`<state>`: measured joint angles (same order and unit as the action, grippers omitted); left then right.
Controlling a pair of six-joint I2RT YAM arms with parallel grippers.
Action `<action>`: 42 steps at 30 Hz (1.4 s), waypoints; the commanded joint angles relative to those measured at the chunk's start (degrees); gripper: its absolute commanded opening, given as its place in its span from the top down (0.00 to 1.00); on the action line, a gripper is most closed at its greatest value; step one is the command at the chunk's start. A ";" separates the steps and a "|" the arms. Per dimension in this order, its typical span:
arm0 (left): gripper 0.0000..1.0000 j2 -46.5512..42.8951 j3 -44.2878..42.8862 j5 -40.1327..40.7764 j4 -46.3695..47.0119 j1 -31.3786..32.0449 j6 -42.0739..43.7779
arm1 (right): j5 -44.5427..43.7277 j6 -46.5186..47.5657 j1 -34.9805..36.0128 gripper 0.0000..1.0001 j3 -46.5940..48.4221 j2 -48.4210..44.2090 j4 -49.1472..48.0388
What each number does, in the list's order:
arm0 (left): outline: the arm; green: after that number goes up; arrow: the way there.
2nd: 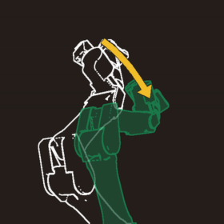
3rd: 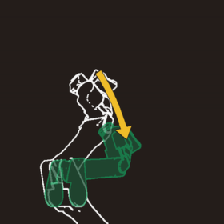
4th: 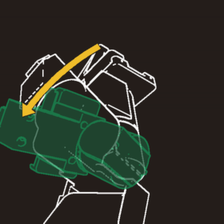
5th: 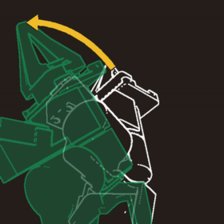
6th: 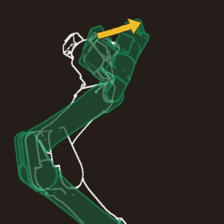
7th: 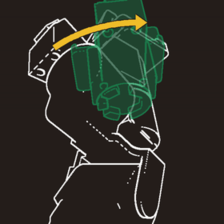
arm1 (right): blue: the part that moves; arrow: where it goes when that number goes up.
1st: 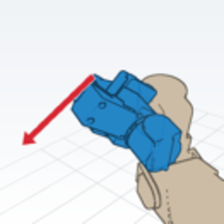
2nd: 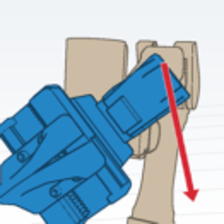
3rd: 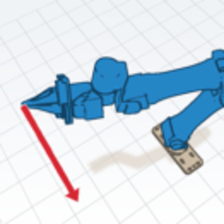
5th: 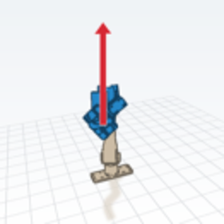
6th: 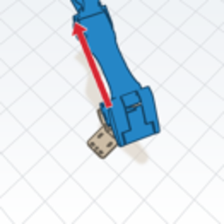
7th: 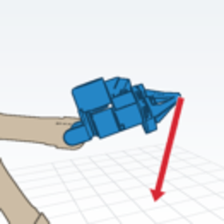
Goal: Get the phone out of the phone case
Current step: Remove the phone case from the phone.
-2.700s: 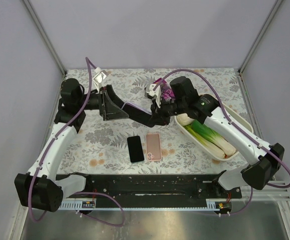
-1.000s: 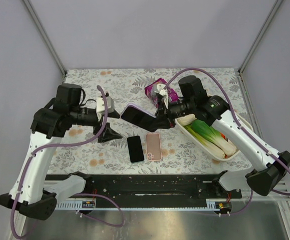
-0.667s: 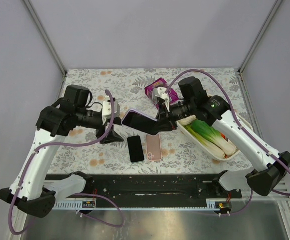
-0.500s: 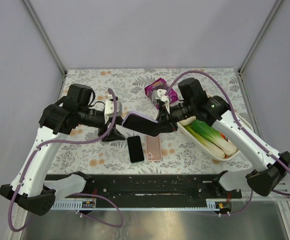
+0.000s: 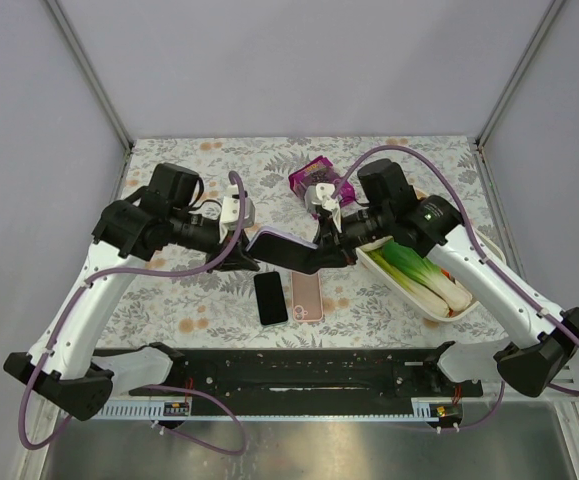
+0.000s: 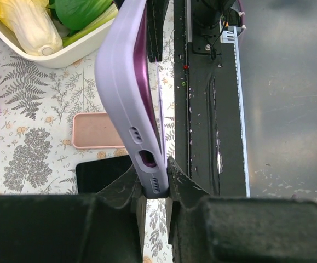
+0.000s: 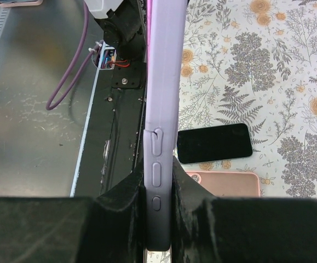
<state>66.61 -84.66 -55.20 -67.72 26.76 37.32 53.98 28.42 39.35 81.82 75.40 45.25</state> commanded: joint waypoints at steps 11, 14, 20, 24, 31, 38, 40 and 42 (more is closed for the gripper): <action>1.00 -1.31 -4.98 -3.60 -9.52 3.73 12.06 | 7.28 2.07 0.64 1.00 0.09 -1.13 -1.22; 1.00 -1.83 -4.63 -3.69 -10.93 5.75 15.66 | 9.03 1.99 0.64 1.00 0.53 -0.16 -0.61; 1.00 -2.36 -4.81 -3.51 -13.66 7.42 21.91 | 10.53 2.51 0.55 1.00 -0.08 0.45 0.71; 1.00 -1.75 -5.16 -4.13 -14.80 8.74 24.99 | 12.38 2.16 0.81 1.00 0.00 1.59 0.62; 1.00 1.50 -6.83 -4.21 -16.56 10.85 29.03 | 13.00 2.16 2.04 1.00 -0.26 2.56 0.54; 1.00 3.35 -8.15 -4.48 -16.39 11.03 31.23 | 13.44 2.42 2.74 1.00 -1.31 2.39 0.54; 1.00 3.79 -8.33 -4.65 -16.39 11.03 32.20 | 13.87 2.51 2.92 1.00 -1.40 2.48 0.62; 1.00 3.88 -8.24 -5.18 -15.51 10.94 32.46 | 14.40 2.08 3.18 1.00 -1.40 2.56 0.19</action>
<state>69.41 -90.56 -55.00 -84.03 35.97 63.44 65.21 32.12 40.51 80.12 77.01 50.48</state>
